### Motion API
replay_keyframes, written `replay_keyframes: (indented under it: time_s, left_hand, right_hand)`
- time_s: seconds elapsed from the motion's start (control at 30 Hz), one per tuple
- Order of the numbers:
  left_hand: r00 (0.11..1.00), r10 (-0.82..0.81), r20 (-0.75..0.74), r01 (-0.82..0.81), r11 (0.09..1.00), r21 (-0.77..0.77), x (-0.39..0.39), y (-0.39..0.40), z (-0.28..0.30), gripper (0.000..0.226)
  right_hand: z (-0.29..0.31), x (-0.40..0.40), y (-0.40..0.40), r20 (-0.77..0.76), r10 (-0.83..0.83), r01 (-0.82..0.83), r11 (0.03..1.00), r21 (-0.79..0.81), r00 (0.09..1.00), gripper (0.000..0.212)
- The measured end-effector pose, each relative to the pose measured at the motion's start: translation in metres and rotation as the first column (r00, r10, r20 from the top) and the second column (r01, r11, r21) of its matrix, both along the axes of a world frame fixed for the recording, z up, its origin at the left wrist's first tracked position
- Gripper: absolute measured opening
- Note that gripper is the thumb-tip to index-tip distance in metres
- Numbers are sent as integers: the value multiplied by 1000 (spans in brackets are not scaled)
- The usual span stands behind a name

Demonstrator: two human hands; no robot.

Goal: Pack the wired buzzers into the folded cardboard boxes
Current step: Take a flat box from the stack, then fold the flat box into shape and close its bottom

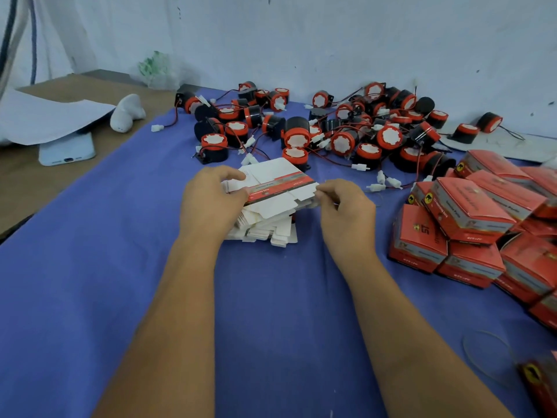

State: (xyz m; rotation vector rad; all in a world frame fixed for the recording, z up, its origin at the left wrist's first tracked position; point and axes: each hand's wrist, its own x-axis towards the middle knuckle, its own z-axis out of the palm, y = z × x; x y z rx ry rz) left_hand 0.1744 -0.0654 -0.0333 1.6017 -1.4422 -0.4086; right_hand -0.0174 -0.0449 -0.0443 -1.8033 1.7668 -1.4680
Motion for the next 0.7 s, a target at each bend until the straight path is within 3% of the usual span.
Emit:
replay_keyframes:
  time_s: [0.07,0.13,0.23,0.33,0.47,0.57,0.7]
  left_hand:
    - [995,-94,-27,96,994,48,-1,3,1,30]
    - [950,-298,-95,310,939,151,-6,7,3,69]
    - [885,-458,84,431,873,228,-16,7,1,107]
    - [872,-467,147,449,883,138,-22,4,-4,101]
    - [906,-410,106,401,911,97,-19,0,-10,81]
    - [907,-416,65,412,909,61,-16,-1,-11,53]
    - [941,-335,38,333,941,55,-7,-3,-14,38]
  right_hand:
    - [0,-2,0,106,-61,56,997,49,992,11]
    - [1,-4,0,197,-134,129,991,37,971,11]
    - [5,-6,1,293,-223,239,971,-19,930,14]
    - [3,-5,1,347,-235,270,961,-55,908,12]
    - [3,-5,-2,427,-235,288,956,-61,873,12]
    - [2,-11,-5,483,-275,343,938,-56,831,7]
    - [6,-15,-3,570,-261,353,934,-54,779,14]
